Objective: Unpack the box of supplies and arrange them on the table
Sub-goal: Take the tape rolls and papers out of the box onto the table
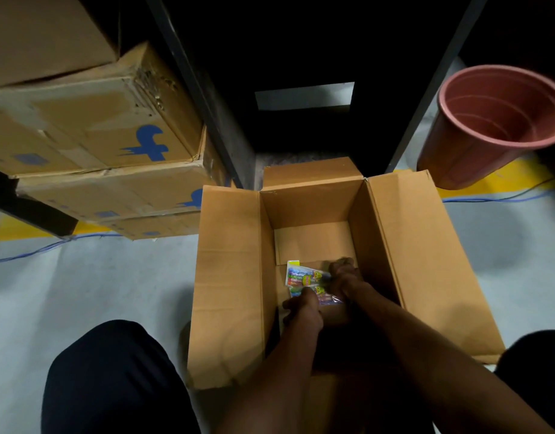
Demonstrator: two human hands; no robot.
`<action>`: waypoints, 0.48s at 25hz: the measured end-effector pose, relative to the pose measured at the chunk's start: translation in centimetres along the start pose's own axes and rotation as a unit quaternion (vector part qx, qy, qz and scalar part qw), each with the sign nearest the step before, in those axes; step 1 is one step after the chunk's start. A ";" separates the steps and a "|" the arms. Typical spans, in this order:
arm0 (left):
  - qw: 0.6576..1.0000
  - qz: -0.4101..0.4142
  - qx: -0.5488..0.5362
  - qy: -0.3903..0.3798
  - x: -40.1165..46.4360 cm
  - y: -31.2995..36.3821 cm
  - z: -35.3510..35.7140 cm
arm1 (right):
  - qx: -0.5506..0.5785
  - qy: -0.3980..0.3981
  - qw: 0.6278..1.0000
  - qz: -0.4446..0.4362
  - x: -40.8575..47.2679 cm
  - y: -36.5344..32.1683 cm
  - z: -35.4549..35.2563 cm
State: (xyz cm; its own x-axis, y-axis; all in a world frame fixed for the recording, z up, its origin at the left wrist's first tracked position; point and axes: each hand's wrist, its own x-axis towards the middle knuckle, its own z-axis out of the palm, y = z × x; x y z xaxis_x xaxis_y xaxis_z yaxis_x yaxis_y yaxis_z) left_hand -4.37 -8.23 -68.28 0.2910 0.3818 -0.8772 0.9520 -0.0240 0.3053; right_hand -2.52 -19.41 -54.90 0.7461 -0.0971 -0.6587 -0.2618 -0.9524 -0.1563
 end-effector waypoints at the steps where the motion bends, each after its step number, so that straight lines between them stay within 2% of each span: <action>1: 1.000 0.003 0.000 -0.005 -0.6 0.2 -0.5 | 0.045 0.005 0.999 -0.022 -0.2 -0.1 -0.3; 2: 1.000 0.005 -0.001 -0.013 -2.2 0.9 -1.5 | 0.069 -0.017 0.997 -0.028 -0.1 0.1 -0.6; 4: 0.999 0.026 -0.010 -0.018 -6.2 2.5 -3.6 | 0.113 -0.090 0.989 0.025 -0.1 0.2 -1.5; 6: 0.998 0.036 -0.050 -0.032 -7.2 3.2 -4.1 | 0.122 -0.124 0.984 0.041 0.0 -0.9 -3.5; 10: 0.986 0.045 -0.145 -0.066 -9.3 3.7 -4.2 | 0.148 -0.140 0.979 -0.007 -1.0 -1.4 -5.1; 12: 0.971 0.078 -0.212 -0.081 -9.9 3.9 -3.6 | 0.209 -0.123 0.970 0.002 -1.0 -1.5 -4.9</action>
State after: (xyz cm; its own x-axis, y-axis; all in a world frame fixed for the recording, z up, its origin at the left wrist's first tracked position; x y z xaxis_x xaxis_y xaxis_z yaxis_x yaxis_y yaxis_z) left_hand -3.84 -8.73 -57.08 0.4729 0.2539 -0.8438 0.7797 0.3254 0.5349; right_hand 0.15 -19.28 -50.36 0.5901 0.0207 -0.8071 -0.5271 -0.7474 -0.4045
